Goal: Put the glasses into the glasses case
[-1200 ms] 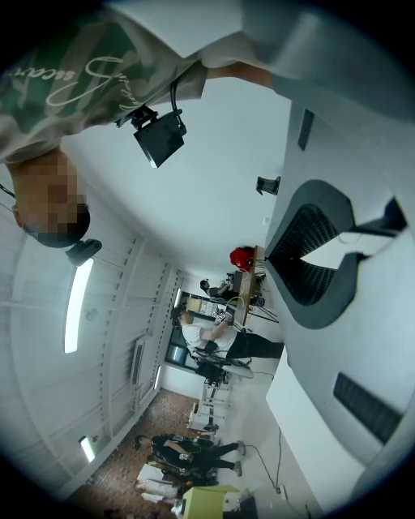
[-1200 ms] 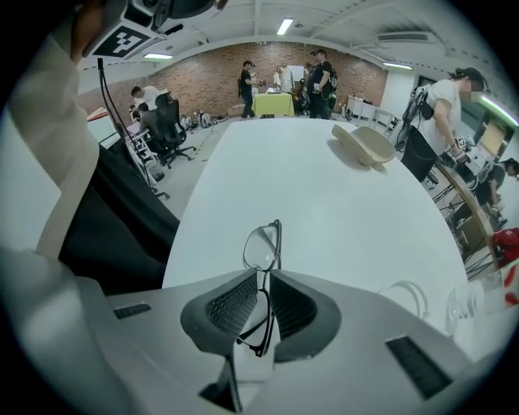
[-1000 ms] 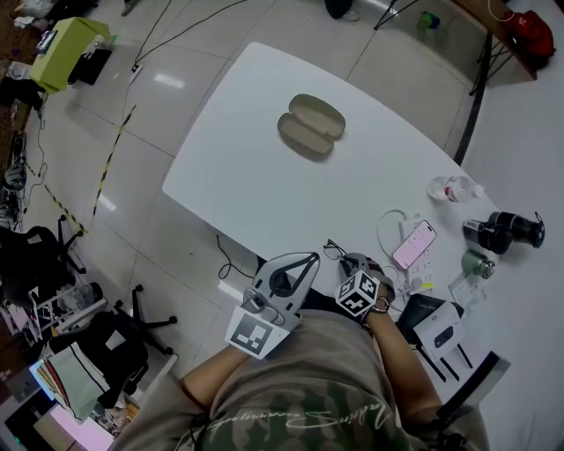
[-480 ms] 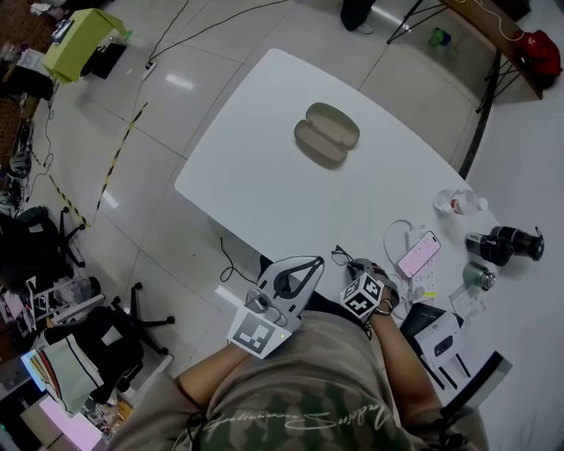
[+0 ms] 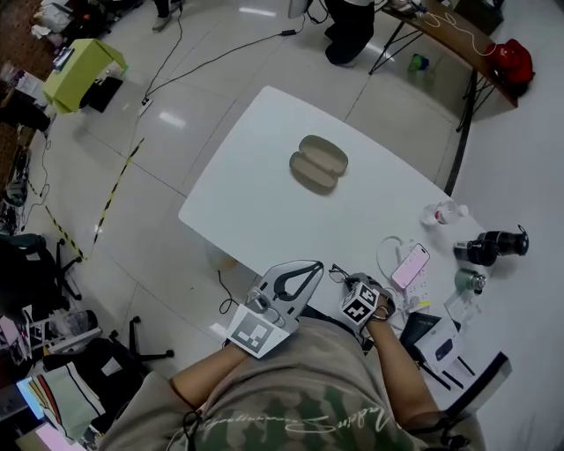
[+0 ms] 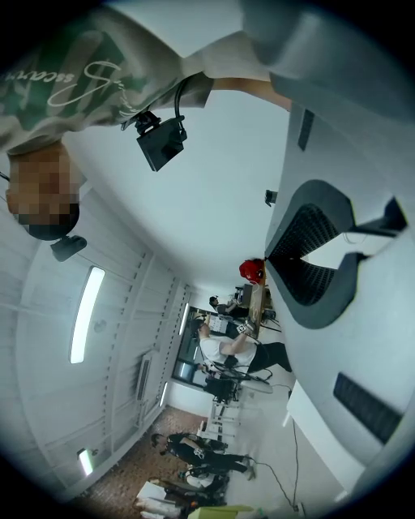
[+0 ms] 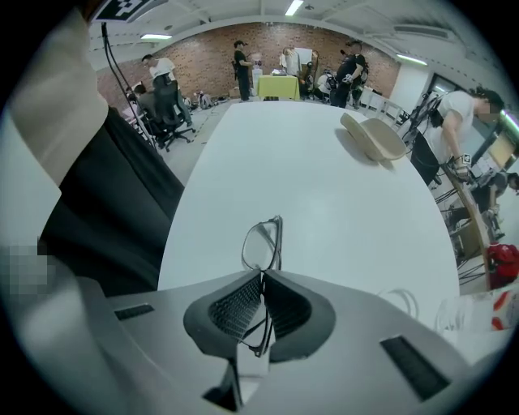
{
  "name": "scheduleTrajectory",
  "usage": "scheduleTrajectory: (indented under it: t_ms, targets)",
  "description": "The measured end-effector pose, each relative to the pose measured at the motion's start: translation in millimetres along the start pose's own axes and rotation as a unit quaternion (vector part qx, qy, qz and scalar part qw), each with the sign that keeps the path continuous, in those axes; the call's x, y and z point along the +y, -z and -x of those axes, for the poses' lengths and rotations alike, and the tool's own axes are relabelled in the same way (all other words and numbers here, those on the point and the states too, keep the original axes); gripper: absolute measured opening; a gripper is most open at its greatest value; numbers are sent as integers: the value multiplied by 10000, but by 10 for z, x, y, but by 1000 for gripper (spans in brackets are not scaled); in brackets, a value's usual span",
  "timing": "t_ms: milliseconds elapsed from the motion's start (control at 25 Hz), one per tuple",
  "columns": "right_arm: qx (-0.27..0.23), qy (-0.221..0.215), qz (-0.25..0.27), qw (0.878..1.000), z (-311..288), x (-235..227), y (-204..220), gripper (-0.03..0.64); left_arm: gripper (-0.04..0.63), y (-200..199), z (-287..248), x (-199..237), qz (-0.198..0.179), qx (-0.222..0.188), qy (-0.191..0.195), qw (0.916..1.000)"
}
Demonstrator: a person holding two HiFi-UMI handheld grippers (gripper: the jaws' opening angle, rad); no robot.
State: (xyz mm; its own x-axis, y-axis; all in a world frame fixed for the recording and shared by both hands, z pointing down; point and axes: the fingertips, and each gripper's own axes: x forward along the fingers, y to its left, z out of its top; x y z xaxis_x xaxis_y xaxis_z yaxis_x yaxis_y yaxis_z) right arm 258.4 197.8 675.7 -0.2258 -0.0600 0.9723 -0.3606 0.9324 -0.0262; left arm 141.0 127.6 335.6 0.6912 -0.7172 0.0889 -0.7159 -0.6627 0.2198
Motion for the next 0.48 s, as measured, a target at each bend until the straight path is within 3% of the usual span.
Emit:
scheduleTrajectory:
  t_ms: [480]
  targets:
    - [71, 290, -157, 9994, 37, -29, -9, 21, 0, -199, 48, 126, 39, -247, 593, 9979]
